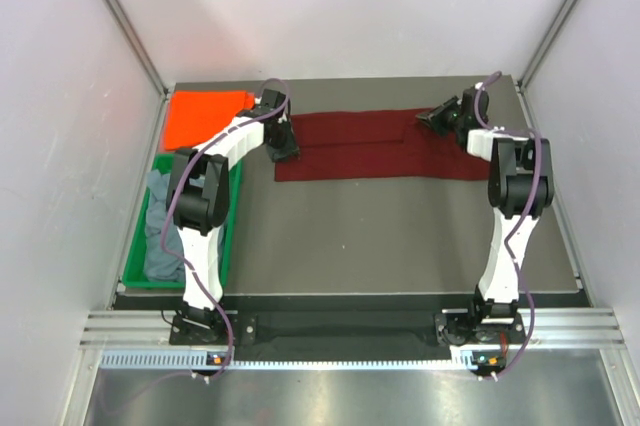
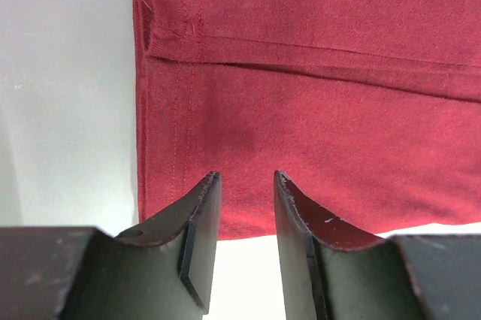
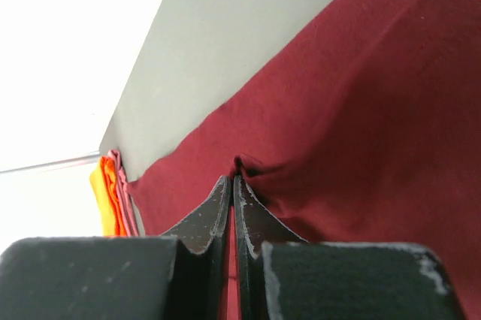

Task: Fold and stack the t-shirts
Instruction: Fold the tshirt

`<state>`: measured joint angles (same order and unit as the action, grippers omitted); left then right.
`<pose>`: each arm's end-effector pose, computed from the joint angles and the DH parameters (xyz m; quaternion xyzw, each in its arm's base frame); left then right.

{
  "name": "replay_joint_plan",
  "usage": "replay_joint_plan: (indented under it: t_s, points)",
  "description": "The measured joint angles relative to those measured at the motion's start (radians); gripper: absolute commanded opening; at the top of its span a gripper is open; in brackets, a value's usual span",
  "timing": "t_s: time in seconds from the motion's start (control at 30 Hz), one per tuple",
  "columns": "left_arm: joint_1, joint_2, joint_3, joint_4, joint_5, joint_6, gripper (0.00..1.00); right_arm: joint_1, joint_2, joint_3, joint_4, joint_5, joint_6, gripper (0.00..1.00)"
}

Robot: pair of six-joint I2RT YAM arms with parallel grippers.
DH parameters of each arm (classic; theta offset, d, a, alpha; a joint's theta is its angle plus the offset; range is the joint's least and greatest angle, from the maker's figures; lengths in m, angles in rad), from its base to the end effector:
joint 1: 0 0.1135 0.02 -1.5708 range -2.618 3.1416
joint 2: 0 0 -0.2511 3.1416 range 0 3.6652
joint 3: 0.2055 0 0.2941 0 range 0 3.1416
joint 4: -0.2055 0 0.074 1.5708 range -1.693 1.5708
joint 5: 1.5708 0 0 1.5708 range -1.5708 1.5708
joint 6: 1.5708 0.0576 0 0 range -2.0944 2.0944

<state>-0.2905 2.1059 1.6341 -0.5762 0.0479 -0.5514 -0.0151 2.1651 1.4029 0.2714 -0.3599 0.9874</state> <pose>0.4758 -0.1451 0.1381 -0.1195 0.9584 -0.1267 0.2263 0.5233 0.0124 0.1059 0.3248 0.7843 0.3721 0.3755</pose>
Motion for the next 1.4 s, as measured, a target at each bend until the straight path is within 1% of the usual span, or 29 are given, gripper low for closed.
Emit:
replay_joint_plan:
  t_s: [0.17,0.23,0.27,0.33,0.37,0.43,0.47,0.53,0.63,0.67,0.77,0.8,0.97,1.07,1.2,1.4]
  points:
    - [0.000,0.004,0.007,-0.002,0.000,0.000,0.40,0.000,0.062,0.027,0.034,-0.032,0.014,0.00]
    - [0.000,0.013,0.021,-0.002,-0.001,0.000,0.40,0.000,0.071,0.027,0.037,-0.044,0.019,0.09]
    - [0.000,0.016,0.023,-0.002,-0.001,0.000,0.40,0.000,0.074,0.027,0.036,-0.050,0.021,0.16]
    - [0.000,0.019,0.026,-0.004,-0.006,0.000,0.40,0.000,0.075,0.030,0.034,-0.065,0.016,0.23]
    - [0.000,0.021,0.027,-0.006,-0.011,0.000,0.40,0.000,0.075,0.034,0.034,-0.070,0.008,0.31]
    - [0.000,0.026,0.029,-0.009,-0.020,0.000,0.40,0.000,0.072,0.043,0.013,-0.073,-0.016,0.36]
    - [0.000,0.030,0.030,-0.011,-0.028,0.000,0.40,0.000,0.067,0.046,-0.008,-0.068,-0.035,0.41]
    - [0.000,0.036,0.030,-0.023,-0.048,0.000,0.40,0.000,0.046,0.046,-0.064,-0.050,-0.073,0.43]
    - [0.000,0.039,0.029,-0.032,-0.066,0.000,0.40,0.000,0.000,0.046,-0.149,-0.014,-0.134,0.40]
    - [0.000,0.039,0.028,-0.032,-0.069,0.000,0.40,0.000,-0.018,0.049,-0.175,-0.003,-0.156,0.36]
    - [0.000,0.039,0.024,-0.032,-0.068,0.000,0.40,0.000,-0.043,0.075,-0.241,0.019,-0.202,0.26]
    - [0.000,0.039,0.023,-0.032,-0.068,0.000,0.40,0.000,-0.049,0.079,-0.263,0.032,-0.214,0.25]
    - [0.000,0.039,0.008,-0.018,-0.070,0.000,0.40,-0.008,-0.095,0.075,-0.432,0.140,-0.289,0.21]
    - [0.000,0.038,0.005,-0.013,-0.074,-0.003,0.40,-0.024,-0.152,0.019,-0.495,0.204,-0.325,0.18]
    - [0.000,0.031,-0.010,0.002,-0.083,-0.010,0.39,-0.080,-0.221,-0.060,-0.547,0.287,-0.368,0.17]
    - [-0.008,0.023,-0.026,0.016,-0.116,-0.023,0.39,-0.163,-0.234,-0.119,-0.563,0.393,-0.408,0.15]
